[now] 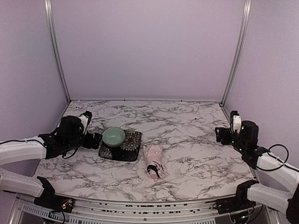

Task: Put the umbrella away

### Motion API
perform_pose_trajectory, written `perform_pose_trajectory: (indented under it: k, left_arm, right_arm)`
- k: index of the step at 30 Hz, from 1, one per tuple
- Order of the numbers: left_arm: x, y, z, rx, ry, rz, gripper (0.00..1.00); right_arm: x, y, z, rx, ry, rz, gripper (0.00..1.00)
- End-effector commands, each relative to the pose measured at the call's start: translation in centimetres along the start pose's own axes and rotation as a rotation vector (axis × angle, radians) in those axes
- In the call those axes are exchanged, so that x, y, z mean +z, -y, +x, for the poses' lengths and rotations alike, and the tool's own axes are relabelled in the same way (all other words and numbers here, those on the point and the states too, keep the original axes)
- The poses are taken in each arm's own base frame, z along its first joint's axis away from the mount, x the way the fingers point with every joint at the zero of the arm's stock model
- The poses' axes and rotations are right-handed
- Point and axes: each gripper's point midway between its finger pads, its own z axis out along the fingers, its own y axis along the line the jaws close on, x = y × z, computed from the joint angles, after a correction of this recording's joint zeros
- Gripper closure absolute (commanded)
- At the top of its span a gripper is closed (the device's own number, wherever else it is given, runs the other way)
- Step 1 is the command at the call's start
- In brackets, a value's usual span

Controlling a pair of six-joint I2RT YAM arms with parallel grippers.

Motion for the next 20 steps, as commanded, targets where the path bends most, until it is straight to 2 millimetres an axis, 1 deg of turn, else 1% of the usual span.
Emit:
perform_pose_trajectory:
  k: [1, 3, 4, 5, 7, 9, 11, 13, 16, 18, 20]
  left_arm:
    - [-3.0, -9.3, -0.5, -0.212, 0.125, -0.269, 0.01]
    - [-4.8, -12.6, -0.7, -0.313, 0.212, -0.369, 0.01]
    - [-5.8, -14.1, -1.1, -0.362, 0.276, -0.418, 0.01]
    - [-6.6, -15.5, -0.9, -0.396, 0.316, -0.469, 0.01]
    - [-8.1, -17.9, -0.1, -0.456, 0.379, -0.580, 0.01]
    - [-9.2, -19.8, 0.9, -0.498, 0.411, -0.675, 0.01]
    - [-9.6, -20.9, 1.8, -0.513, 0.419, -0.745, 0.01]
    - [-10.0, -21.9, 2.5, -0.522, 0.415, -0.808, 0.01]
    - [-9.9, -22.4, 2.5, -0.511, 0.409, -0.843, 0.01]
    - [-9.9, -22.8, 2.8, -0.499, 0.402, -0.871, 0.01]
    - [-9.6, -23.0, 3.5, -0.487, 0.387, -0.893, 0.01]
  right_arm:
    - [-1.0, 3.5, -1.9, 0.035, 0.159, 0.186, 0.16]
    - [-1.0, 4.2, -1.5, 0.035, 0.176, 0.218, 0.07]
    - [-1.0, 4.6, -1.3, 0.044, 0.183, 0.241, 0.04]
    - [-1.0, 5.1, -1.2, 0.053, 0.193, 0.268, 0.01]
    - [-0.9, 5.9, -1.1, 0.071, 0.190, 0.320, 0.00]
    - [-1.0, 6.8, -1.4, 0.090, 0.214, 0.373, 0.00]
    - [-1.3, 8.0, -1.5, 0.120, 0.233, 0.446, 0.00]
    - [-2.0, 9.6, -1.6, 0.179, 0.266, 0.542, 0.00]
    - [-3.0, 11.4, -1.4, 0.247, 0.305, 0.665, 0.00]
    - [-3.3, 11.8, -1.3, 0.253, 0.314, 0.698, 0.00]
    - [-3.1, 11.7, -1.5, 0.239, 0.311, 0.687, 0.00]
